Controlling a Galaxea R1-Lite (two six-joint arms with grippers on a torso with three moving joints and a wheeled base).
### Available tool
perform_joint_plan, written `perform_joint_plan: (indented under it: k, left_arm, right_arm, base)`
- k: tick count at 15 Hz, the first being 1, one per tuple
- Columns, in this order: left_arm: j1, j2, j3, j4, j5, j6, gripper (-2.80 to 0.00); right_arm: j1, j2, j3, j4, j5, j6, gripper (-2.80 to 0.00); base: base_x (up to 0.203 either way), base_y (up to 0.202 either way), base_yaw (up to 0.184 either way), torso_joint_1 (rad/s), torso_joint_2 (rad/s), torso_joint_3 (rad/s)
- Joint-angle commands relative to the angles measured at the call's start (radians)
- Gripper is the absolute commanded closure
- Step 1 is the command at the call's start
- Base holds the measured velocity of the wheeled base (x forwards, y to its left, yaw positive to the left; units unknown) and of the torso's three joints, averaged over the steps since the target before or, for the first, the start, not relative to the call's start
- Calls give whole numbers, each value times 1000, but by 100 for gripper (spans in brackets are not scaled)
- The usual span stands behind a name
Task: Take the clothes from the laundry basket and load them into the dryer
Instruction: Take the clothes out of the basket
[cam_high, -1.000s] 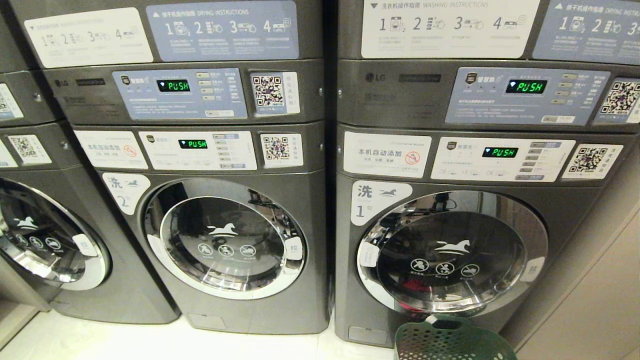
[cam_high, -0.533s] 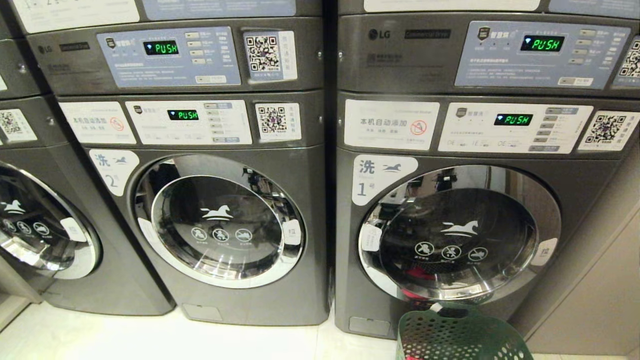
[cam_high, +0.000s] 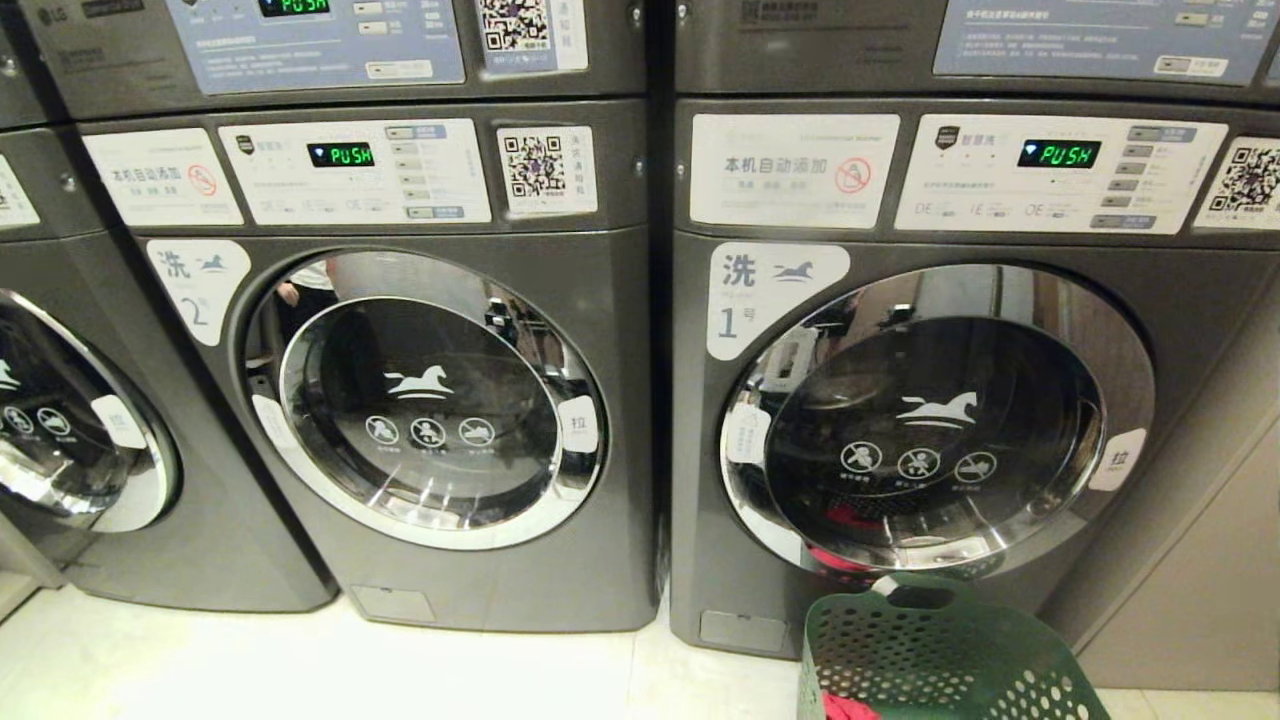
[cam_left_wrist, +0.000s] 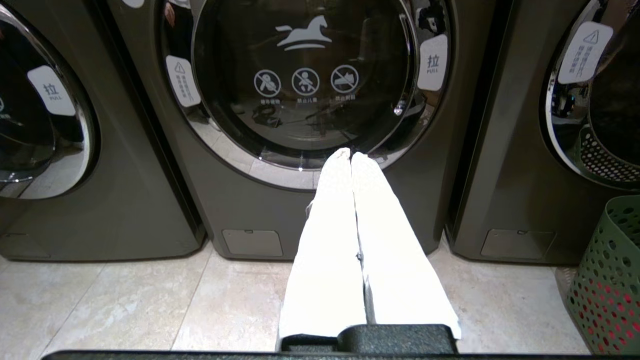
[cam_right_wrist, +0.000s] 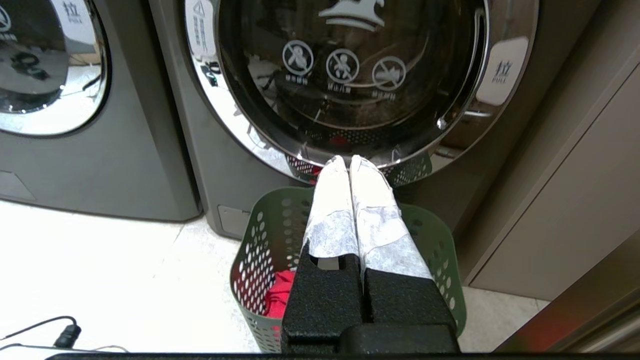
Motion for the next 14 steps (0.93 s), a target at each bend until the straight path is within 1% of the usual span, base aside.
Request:
perform_joint_plan:
  k: [1, 4, 5, 9, 14]
  left_arm:
    - [0, -2, 33, -1, 0, 0, 0]
    - [0, -2, 32, -1, 0, 0, 0]
    - [0, -2, 33, -1, 0, 0, 0]
    - [0, -2, 32, -1, 0, 0, 0]
    - [0, -2, 33, -1, 0, 0, 0]
  right_arm:
    - [0, 0, 2, 1, 1, -2, 0]
    - [0, 0, 2, 1, 1, -2, 0]
    - [0, 2, 2, 1, 1, -2, 0]
    - [0, 2, 2, 0, 1, -2, 0]
    - [0, 1, 2, 0, 1, -2, 0]
  base:
    - [0, 0, 0, -68, 444, 368]
    - [0, 0, 0, -30, 419, 375]
    - [0, 0, 0, -14, 212, 201]
    - [0, 0, 0, -2, 63, 61]
    - [0, 0, 0, 0, 0, 0]
